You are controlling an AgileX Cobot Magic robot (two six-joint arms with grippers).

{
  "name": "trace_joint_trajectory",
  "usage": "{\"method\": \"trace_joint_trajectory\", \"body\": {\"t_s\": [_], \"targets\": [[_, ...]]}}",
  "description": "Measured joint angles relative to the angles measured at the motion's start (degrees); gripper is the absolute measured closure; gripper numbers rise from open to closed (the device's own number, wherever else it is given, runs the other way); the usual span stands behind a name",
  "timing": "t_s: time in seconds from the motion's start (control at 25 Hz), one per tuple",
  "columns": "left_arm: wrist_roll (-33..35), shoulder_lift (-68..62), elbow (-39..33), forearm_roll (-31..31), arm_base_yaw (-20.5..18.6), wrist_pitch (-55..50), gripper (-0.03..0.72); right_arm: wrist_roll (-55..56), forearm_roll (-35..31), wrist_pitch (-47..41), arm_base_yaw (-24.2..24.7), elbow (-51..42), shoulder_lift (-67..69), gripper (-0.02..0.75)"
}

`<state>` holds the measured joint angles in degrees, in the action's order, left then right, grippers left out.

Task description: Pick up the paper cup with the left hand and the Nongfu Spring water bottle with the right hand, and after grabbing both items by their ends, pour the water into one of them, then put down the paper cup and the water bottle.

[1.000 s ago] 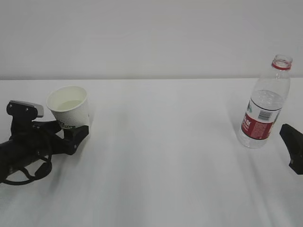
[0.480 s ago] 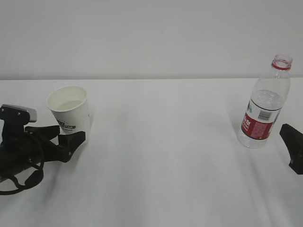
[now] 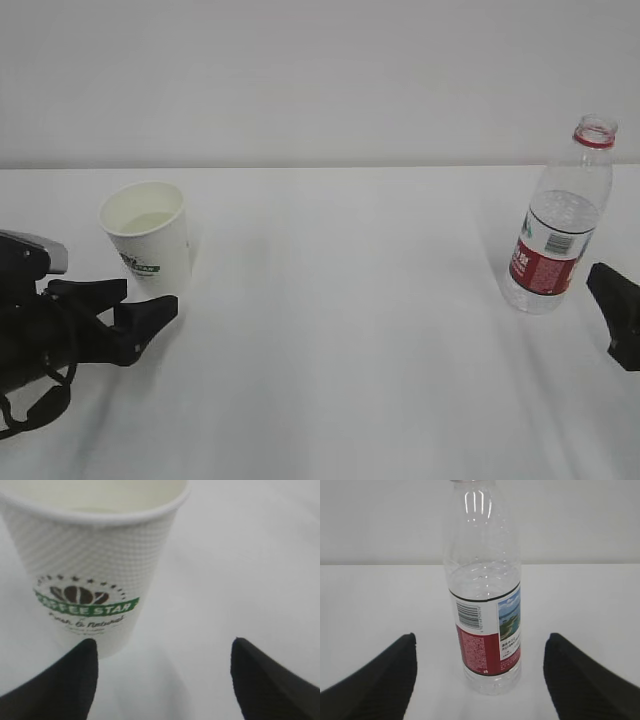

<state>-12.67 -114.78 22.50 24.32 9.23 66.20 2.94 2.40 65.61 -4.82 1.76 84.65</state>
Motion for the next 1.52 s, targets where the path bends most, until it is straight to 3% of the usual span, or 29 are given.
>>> {"method": "trace_joint_trajectory", "body": {"t_s": [0.24,0.76,1.52], "targets": [[0.0,3.26,-0.04,3.72,0.0,0.0,0.099,0.46,0.72,0.0,0.0,0.0,0.0,0.145],[0.0,11.45,-0.24,4.51,0.0,-0.12,0.176,2.4,6.02,0.0,0.0,0.0,0.0,0.192],[0.0,25.27,-0.32,4.51,0.0,-1.79,0.183,3.69,6.02,0.0,0.0,4.22,-2.4,0.2]]}}
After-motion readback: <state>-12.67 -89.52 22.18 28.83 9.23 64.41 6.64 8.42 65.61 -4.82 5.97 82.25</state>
